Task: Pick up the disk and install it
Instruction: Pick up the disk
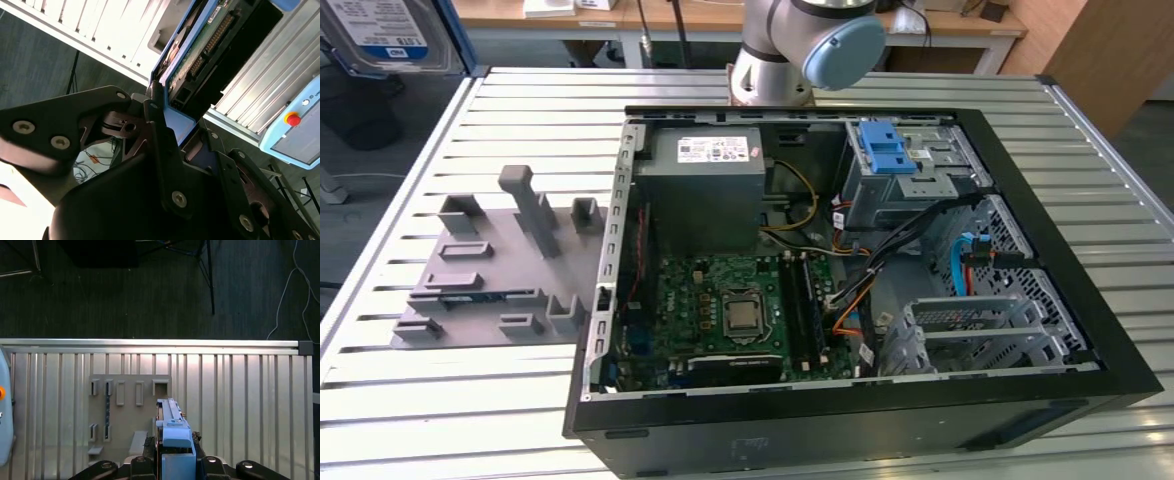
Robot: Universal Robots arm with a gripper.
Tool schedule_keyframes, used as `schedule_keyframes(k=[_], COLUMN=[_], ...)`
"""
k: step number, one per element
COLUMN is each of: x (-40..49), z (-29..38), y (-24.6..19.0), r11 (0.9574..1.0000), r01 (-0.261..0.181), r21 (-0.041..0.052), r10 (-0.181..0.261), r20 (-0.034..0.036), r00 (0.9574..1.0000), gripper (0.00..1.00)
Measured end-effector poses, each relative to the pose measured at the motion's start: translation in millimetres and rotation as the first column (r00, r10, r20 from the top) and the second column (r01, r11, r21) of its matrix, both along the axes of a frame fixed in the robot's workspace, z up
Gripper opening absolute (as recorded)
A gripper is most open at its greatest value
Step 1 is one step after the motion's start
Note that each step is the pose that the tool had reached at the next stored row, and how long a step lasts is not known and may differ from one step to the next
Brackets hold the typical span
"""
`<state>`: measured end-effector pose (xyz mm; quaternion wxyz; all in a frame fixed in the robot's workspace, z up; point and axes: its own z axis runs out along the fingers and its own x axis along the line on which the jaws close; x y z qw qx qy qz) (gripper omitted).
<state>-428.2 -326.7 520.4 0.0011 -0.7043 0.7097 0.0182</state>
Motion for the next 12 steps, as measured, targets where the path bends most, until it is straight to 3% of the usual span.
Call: schedule_keyframes(k=[12], x=[2.3], z=[0.5], y=[0.0], r11=[1.0000], r01=[0.000], r21=[0.0002], r10=[0.000], r20=[0.0001], r00=[1.0000], gripper=[0.36])
